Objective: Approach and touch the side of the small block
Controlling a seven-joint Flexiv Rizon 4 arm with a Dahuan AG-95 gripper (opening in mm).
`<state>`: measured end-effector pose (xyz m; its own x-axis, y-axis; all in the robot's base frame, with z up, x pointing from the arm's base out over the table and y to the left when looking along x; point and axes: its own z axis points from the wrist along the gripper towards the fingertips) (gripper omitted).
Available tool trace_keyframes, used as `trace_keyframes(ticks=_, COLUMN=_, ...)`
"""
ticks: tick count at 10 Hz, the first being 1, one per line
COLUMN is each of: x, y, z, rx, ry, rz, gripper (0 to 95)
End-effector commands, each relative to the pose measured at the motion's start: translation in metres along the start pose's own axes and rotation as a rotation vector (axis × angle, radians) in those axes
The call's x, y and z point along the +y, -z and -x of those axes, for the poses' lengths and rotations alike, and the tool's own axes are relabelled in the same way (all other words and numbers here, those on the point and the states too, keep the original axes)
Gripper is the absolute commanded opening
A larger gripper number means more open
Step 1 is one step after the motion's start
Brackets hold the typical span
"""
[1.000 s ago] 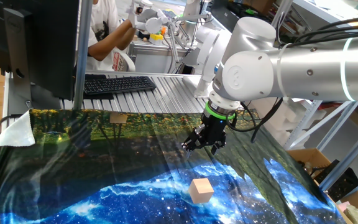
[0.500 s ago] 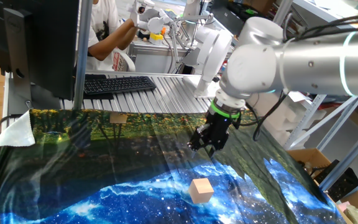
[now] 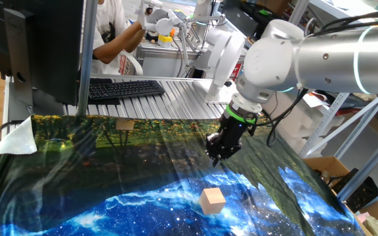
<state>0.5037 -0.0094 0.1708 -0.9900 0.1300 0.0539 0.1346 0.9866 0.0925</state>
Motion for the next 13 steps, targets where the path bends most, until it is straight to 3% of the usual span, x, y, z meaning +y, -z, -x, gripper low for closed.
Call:
trace_keyframes(ticks=1, x=-0.0016, y=-0.0017, z=0.0034, rx=-0.008, ry=0.043, rz=-0.102, gripper=0.0)
trace_keyframes(ticks=13, x=-0.0016, y=-0.0017, z=0.0034, rx=-0.008, ry=0.043, rz=-0.102, gripper=0.0)
